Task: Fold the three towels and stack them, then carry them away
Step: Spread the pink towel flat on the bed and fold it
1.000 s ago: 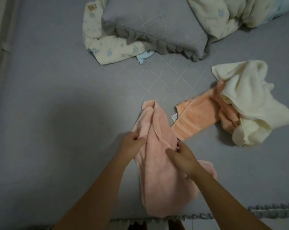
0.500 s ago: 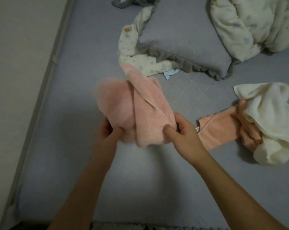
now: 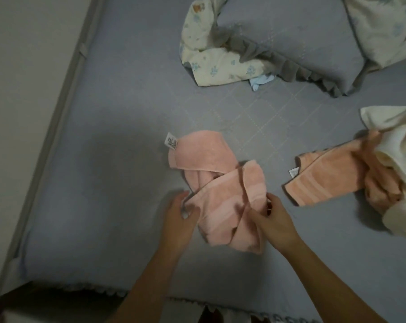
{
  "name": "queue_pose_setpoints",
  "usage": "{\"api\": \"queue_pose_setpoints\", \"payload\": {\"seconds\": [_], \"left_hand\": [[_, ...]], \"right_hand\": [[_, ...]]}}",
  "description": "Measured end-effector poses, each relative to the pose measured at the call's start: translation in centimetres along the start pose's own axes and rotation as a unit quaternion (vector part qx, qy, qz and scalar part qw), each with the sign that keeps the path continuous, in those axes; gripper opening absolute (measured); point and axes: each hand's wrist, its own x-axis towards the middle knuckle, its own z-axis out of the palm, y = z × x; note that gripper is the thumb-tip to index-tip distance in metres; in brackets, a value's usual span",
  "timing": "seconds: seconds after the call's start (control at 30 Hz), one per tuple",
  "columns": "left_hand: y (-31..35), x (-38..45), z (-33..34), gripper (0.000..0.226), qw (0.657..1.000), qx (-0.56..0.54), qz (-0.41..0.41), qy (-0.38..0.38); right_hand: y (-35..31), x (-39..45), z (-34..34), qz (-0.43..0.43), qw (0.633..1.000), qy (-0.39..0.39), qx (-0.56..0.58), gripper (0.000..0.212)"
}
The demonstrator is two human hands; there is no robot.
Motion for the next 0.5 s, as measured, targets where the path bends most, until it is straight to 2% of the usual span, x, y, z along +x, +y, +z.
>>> {"api": "queue_pose_setpoints", "payload": {"seconds": [0.07, 0.13, 0.2, 0.27, 0.33, 0.4, 0.47, 0.5], "left_hand": [[2.2, 1.9, 0.2, 0.048, 0.997, -0.008, 0.011, -0.072], [4.1, 2.7, 0.9, 0.047, 0.989, 0.027, 0.021, -0.147], [5.1, 2.1, 1.0, 0.025, 0.974, 0.108, 0.094, -0.175], [4.7, 0.3, 0.0, 0.018, 0.961, 0.140, 0.171, -0.167], [2.8, -2.4, -1.8, 0.015, 0.948, 0.154, 0.212, -0.181], [-0.5, -5.0, -3.3, 0.017, 0.917, 0.201, 0.256, -0.230], [-4.1, -6.5, -4.2, 0.021, 0.876, 0.273, 0.265, -0.297], [-5.5, -6.6, -4.5, 0.024, 0.859, 0.312, 0.250, -0.320]], "right_hand": [[-1.0, 0.7, 0.7, 0.004, 0.999, -0.002, -0.032, 0.061], [-1.7, 0.8, 0.8, -0.023, 0.997, -0.020, -0.074, 0.037], [-2.0, 0.3, 0.2, -0.080, 0.994, -0.027, -0.072, 0.026], [-1.6, -0.6, -0.9, -0.131, 0.990, -0.018, -0.049, 0.032], [-0.3, -1.8, -2.2, -0.152, 0.985, -0.044, -0.064, 0.039], [1.8, -2.8, -3.0, -0.149, 0.967, -0.118, -0.172, 0.039], [4.4, -3.3, -3.4, -0.138, 0.916, -0.188, -0.327, 0.036], [5.3, -3.3, -3.4, -0.119, 0.899, -0.206, -0.367, 0.032]]}}
